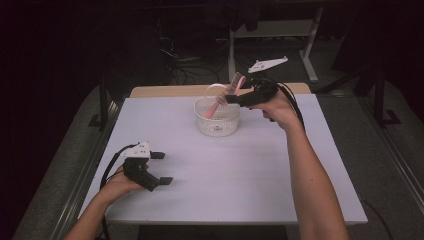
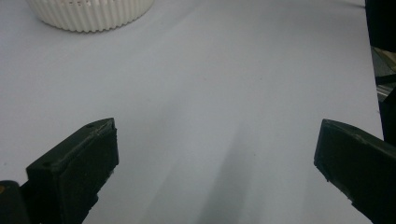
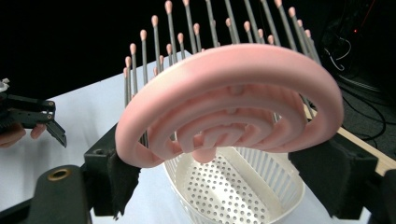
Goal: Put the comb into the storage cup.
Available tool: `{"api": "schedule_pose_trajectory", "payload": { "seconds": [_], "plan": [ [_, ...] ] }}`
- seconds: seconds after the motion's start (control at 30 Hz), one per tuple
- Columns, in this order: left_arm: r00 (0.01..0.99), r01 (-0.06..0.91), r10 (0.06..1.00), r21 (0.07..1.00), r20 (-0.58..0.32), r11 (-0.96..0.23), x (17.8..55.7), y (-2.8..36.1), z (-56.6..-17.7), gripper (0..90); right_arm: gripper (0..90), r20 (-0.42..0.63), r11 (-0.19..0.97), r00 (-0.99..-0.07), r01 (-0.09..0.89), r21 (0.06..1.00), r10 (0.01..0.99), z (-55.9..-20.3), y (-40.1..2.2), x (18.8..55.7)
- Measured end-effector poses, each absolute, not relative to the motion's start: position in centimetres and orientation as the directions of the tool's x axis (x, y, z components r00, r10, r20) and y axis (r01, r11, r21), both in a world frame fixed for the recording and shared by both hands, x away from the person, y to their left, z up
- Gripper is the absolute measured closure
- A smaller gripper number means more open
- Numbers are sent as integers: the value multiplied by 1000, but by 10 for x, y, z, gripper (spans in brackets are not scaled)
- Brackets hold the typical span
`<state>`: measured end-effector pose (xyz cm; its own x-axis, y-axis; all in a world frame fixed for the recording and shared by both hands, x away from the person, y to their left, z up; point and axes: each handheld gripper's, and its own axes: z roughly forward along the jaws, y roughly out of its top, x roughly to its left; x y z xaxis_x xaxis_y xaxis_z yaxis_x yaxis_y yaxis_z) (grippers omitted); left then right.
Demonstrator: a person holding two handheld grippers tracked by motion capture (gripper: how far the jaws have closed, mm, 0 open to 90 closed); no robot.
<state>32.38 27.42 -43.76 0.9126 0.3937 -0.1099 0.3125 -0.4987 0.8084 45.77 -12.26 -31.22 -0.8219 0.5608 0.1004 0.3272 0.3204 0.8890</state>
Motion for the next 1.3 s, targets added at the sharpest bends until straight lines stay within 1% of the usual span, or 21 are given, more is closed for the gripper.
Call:
{"api": "schedule_pose_trajectory", "payload": {
  "seconds": [0.8, 1.3],
  "plan": [
    [914, 312, 390, 808, -111, -501, 324, 274, -438, 0, 184, 68, 377, -819, 335, 864, 570, -332, -100, 468],
    [915, 312, 388, 807, -112, -502, 324, 274, -438, 0, 183, 53, 416, -816, 348, 840, 575, -342, -97, 473]
  ]
}}
